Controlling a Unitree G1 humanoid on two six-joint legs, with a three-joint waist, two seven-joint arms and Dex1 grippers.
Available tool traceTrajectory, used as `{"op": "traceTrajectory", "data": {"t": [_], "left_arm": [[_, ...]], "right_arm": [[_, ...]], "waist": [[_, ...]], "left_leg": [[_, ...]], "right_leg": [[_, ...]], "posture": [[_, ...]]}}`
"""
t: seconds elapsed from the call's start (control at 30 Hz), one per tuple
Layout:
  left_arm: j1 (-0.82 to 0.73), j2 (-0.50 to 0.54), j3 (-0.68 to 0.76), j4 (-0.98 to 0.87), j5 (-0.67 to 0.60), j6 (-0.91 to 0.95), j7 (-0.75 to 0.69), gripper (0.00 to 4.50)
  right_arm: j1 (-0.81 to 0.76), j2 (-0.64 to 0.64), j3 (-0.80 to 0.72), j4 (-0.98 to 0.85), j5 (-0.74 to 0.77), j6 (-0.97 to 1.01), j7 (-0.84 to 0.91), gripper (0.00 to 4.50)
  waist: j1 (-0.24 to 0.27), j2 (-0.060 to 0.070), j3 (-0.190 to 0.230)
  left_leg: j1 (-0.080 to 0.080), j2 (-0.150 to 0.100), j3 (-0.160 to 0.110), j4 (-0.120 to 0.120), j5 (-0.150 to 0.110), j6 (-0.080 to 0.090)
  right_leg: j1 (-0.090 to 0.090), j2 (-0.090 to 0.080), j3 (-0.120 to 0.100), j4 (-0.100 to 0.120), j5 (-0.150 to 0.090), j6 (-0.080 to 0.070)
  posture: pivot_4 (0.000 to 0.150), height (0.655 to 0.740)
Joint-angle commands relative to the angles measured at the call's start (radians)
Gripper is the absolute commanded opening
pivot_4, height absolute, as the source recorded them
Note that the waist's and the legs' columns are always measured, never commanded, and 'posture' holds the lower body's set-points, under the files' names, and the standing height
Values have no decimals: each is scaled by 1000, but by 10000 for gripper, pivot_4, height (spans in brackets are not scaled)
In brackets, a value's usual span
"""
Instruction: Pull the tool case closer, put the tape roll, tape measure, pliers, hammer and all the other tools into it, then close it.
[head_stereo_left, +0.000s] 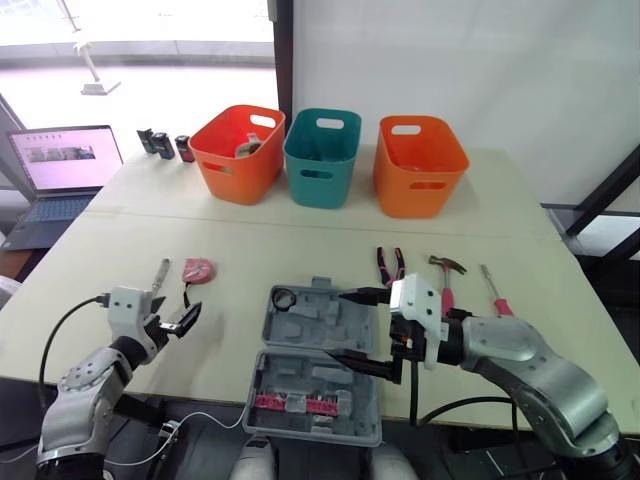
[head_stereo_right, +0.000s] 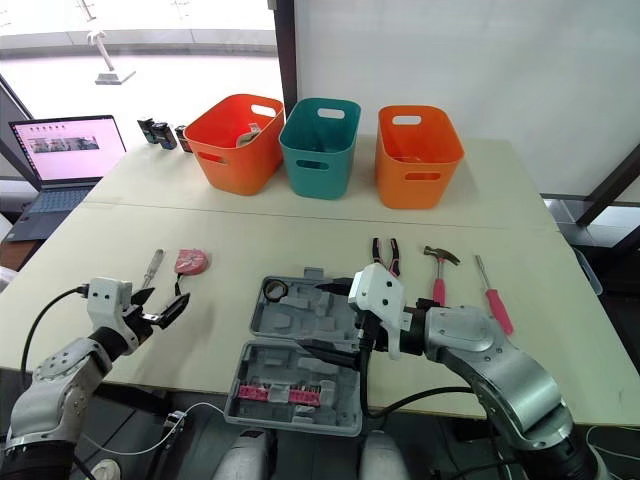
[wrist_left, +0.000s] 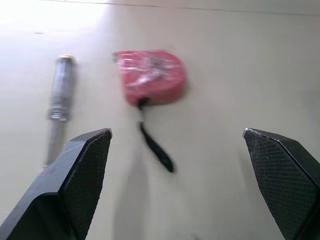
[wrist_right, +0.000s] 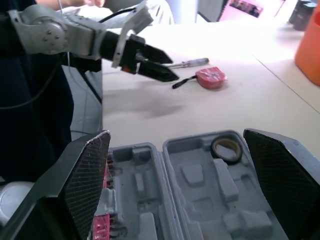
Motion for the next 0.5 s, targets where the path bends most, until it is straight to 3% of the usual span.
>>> {"op": "traceTrajectory", "data": {"t": [0.03,0.23,0.37,0.47,0.5], "left_arm": [[-91,-9,6,74,55,22,127,44275],[-218,-3,-58,268,104,60,132,44275],[-239,-12,-91,298,101,94,95,44275],[-246,-16,-97,314,107,79,82,36458],[-250,-18,-99,321,108,71,77,31367]], "right_arm": [[-37,11,19,0,-8,-27,17,45000],[-63,17,43,10,-19,-20,14,45000],[-75,18,41,0,-12,-4,3,45000],[-75,23,39,-11,-6,10,-12,45000],[-75,24,38,-16,-5,16,-18,45000]], "waist": [[-3,0,0],[-5,-1,0],[-5,0,-1],[-2,0,-1],[-1,0,-1]], "left_leg": [[0,0,0,0,0,0],[0,0,0,-1,0,0],[0,0,0,-1,0,-1],[0,0,0,-1,1,-1],[0,0,0,-1,1,-1]], "right_leg": [[0,0,0,0,0,0],[0,0,0,0,1,1],[0,1,0,0,1,2],[0,0,0,0,1,2],[0,0,0,0,1,1]], "posture": [[1500,7400],[1500,7400],[1500,7400],[1500,7400],[1500,7400]]}}
